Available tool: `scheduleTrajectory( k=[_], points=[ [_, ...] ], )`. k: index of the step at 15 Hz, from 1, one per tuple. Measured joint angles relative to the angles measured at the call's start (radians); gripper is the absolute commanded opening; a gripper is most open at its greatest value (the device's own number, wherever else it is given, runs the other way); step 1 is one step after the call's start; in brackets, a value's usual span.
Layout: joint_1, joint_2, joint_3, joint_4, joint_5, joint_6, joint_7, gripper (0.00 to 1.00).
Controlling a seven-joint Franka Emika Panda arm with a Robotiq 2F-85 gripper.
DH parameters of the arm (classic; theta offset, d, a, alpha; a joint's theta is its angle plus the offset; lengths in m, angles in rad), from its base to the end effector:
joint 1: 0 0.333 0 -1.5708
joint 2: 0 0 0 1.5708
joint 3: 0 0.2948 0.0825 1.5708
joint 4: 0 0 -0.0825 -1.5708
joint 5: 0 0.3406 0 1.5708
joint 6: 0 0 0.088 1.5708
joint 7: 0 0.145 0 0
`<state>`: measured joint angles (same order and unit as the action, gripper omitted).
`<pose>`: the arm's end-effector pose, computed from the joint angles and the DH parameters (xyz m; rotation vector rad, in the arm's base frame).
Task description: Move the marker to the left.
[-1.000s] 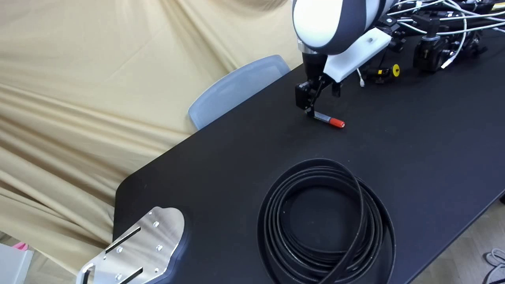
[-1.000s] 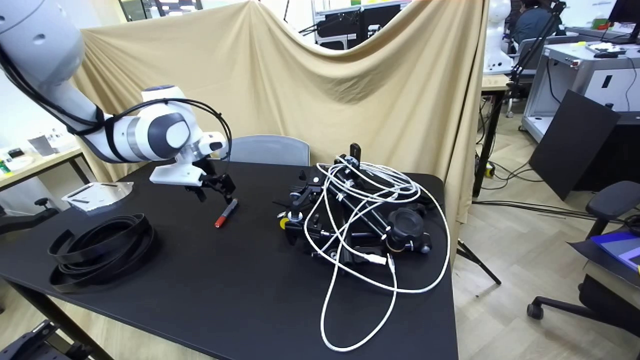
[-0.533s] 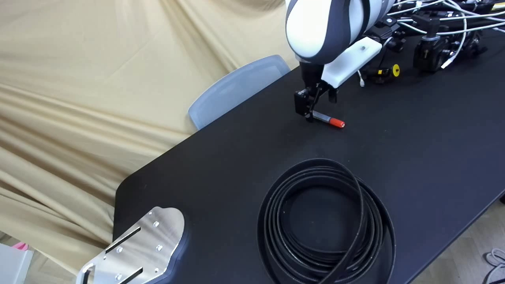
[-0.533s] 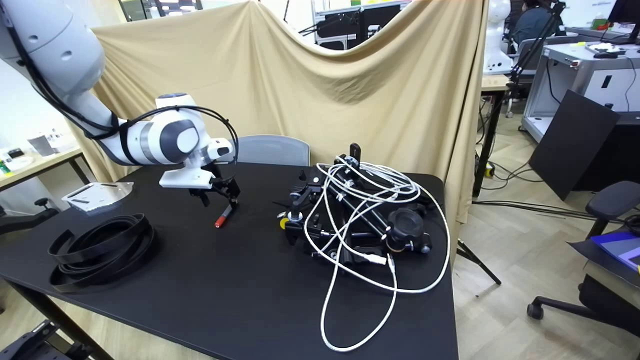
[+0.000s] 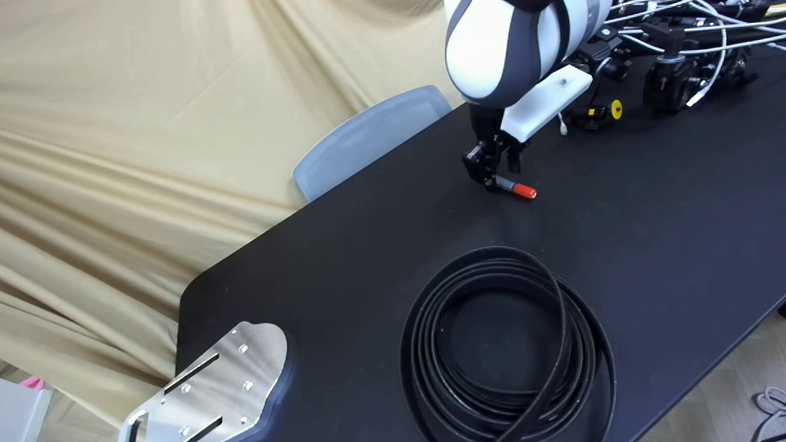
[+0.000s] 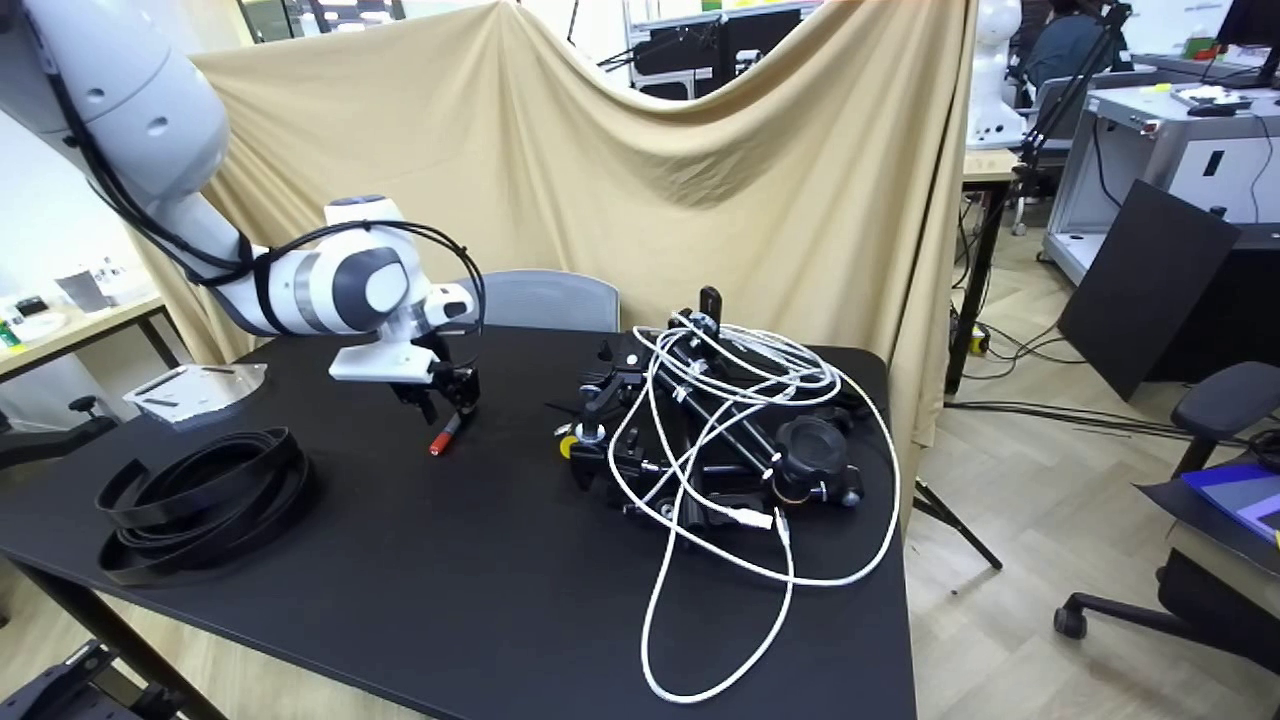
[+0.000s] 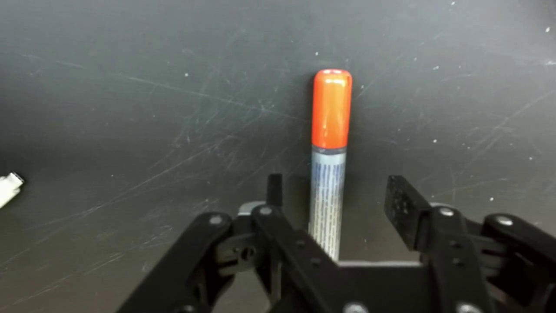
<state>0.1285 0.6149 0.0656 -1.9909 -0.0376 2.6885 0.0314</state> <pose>0.5711 0.1132 0.1390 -3.0973 -0.2830 -0.1271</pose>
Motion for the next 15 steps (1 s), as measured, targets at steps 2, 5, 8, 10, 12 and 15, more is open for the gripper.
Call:
scheduleTrajectory(
  k=[2, 5, 8, 10, 12, 15],
  points=[
    [-0.001, 0.005, -0.002, 0.006, 0.000, 0.000, 0.000, 0.17],
    [-0.002, 0.010, -0.006, 0.013, 0.000, -0.004, 0.000, 0.01],
    [-0.004, 0.010, -0.009, 0.016, 0.000, -0.010, 0.000, 0.05],
    [-0.006, 0.010, -0.010, 0.016, 0.000, -0.012, 0.000, 0.05],
    [-0.009, 0.010, -0.010, 0.017, 0.000, -0.013, 0.000, 0.05],
    [-0.010, 0.005, -0.012, 0.017, 0.000, -0.013, 0.000, 0.05]
  ],
)
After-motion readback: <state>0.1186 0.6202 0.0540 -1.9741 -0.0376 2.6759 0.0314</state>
